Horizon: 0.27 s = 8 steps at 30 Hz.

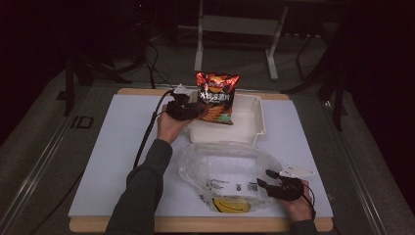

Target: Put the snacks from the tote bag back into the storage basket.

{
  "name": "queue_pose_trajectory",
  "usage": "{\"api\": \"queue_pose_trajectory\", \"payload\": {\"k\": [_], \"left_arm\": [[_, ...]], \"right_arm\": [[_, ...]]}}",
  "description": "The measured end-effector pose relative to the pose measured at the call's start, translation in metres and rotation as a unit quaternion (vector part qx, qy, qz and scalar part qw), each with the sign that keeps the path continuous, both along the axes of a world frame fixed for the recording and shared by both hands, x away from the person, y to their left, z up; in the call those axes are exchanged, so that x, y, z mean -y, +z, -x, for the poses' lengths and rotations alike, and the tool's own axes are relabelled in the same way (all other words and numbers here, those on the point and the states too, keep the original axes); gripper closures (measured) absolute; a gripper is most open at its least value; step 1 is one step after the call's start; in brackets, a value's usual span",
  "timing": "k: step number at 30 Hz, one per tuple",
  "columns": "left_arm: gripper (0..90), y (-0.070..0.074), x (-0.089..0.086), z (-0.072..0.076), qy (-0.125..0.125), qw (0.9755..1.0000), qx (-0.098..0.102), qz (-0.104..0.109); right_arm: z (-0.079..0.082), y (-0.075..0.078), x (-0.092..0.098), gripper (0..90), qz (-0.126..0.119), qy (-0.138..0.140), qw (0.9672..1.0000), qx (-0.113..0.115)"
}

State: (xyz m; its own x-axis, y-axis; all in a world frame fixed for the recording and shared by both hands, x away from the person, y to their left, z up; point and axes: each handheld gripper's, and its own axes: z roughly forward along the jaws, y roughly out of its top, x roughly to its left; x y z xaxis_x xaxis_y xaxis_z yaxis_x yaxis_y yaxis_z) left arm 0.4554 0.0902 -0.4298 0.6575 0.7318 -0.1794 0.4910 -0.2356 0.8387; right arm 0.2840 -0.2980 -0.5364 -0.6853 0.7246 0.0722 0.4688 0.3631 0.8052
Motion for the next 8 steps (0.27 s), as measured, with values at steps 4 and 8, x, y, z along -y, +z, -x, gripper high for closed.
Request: {"api": "queue_pose_trajectory", "payload": {"k": [4,8], "left_arm": [[60.8,0.003,-0.001,0.011,-0.017,0.9998,0.003,-0.003],[60.3,0.004,-0.002,0.020,-0.026,0.9996,0.007,0.000]], "right_arm": [[0.000,0.000,0.000,43.7,0.001,0.000,1.0000,0.000],[0.000,0.000,0.000,43.6,0.001,0.000,1.0000,-0.001]]}}
